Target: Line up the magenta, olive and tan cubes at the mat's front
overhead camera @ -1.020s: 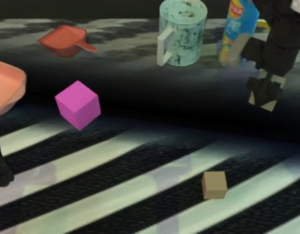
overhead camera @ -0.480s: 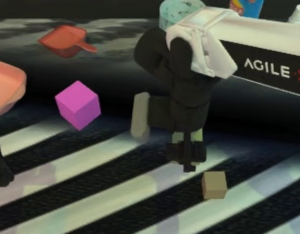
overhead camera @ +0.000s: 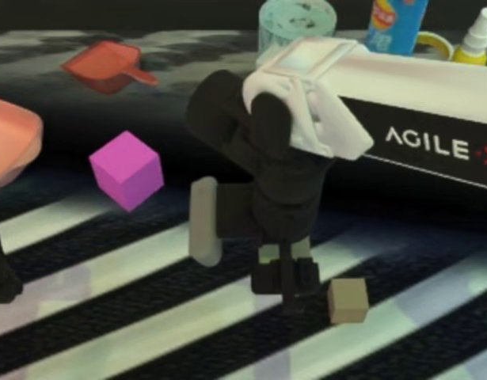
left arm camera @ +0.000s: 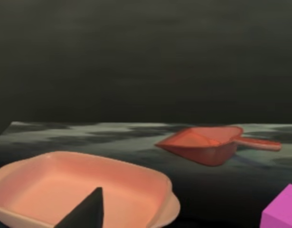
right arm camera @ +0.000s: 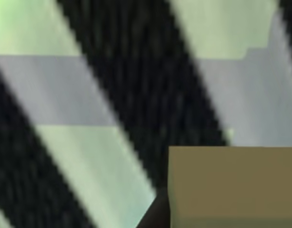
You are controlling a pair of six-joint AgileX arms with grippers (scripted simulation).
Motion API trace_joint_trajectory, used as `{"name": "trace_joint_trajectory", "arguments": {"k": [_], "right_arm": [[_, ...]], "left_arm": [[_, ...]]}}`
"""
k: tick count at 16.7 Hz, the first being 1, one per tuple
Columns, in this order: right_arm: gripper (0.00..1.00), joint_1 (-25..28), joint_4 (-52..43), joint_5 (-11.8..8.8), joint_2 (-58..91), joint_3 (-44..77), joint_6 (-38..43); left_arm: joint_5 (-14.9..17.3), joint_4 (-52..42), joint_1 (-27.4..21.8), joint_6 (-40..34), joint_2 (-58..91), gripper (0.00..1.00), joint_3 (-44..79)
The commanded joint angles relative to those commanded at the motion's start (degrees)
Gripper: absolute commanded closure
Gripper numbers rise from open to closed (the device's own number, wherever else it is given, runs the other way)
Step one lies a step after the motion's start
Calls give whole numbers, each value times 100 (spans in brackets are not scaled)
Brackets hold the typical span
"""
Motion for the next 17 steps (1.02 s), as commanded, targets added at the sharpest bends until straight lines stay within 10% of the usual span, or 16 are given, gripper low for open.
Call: {"name": "trace_joint_trajectory", "arguments": {"k": [14, 17], "right_arm": [[100, 18, 1466, 9, 350, -1098, -3], [77, 18, 1466, 9, 350, -1098, -3]], "left_arm": [[0, 0, 0, 0, 0, 0, 0], [0, 0, 0, 0, 0, 0, 0]]}}
